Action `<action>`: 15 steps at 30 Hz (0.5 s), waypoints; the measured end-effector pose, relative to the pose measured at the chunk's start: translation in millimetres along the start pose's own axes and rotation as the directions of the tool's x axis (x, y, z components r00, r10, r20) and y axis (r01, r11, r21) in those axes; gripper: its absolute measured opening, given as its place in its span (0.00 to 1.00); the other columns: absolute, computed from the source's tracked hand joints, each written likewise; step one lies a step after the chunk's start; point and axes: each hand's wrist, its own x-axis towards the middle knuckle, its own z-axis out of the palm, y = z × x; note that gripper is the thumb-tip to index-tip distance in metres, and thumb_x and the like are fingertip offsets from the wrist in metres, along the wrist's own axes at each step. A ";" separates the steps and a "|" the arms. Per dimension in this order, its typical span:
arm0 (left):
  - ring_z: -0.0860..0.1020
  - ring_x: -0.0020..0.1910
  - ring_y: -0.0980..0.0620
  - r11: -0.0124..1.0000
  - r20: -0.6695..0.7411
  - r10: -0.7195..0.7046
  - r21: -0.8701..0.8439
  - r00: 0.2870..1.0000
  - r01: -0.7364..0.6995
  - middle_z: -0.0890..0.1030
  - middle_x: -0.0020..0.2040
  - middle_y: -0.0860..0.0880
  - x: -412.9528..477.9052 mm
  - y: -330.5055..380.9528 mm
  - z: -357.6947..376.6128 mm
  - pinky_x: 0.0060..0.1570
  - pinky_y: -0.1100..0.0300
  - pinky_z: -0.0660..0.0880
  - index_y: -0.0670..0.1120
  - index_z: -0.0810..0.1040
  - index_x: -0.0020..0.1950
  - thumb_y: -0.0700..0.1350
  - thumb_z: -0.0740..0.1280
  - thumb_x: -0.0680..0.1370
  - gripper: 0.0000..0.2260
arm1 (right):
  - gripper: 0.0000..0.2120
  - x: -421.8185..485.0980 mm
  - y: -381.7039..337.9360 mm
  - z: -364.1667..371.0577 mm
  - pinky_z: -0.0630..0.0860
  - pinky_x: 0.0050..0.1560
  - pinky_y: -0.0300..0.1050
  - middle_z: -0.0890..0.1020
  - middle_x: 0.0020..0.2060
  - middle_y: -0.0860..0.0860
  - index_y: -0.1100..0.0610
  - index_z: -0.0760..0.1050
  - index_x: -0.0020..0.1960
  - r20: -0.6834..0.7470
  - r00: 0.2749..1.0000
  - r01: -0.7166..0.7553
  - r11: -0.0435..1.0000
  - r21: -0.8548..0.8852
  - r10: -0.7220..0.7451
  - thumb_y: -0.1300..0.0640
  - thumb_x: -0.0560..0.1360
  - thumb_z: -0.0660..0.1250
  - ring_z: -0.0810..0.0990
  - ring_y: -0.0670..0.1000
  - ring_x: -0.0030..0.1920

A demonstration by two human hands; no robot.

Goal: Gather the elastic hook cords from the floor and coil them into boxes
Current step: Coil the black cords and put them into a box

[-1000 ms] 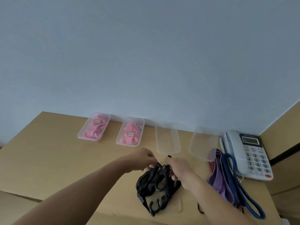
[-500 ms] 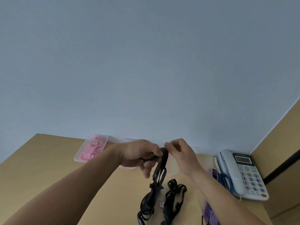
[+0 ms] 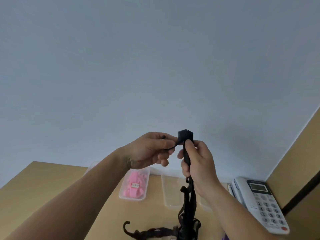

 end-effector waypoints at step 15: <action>0.72 0.35 0.47 -0.093 -0.059 0.502 0.988 0.863 0.122 0.68 0.42 0.51 19.9 -41.6 27.5 0.34 0.56 0.68 0.47 0.73 0.67 0.48 0.52 0.82 0.17 | 0.22 7.2 -7.4 1.2 0.63 0.23 0.37 0.80 0.28 0.52 0.59 0.74 0.38 0.025 0.993 -0.107 0.959 -0.261 0.118 0.44 0.81 0.55 0.68 0.49 0.23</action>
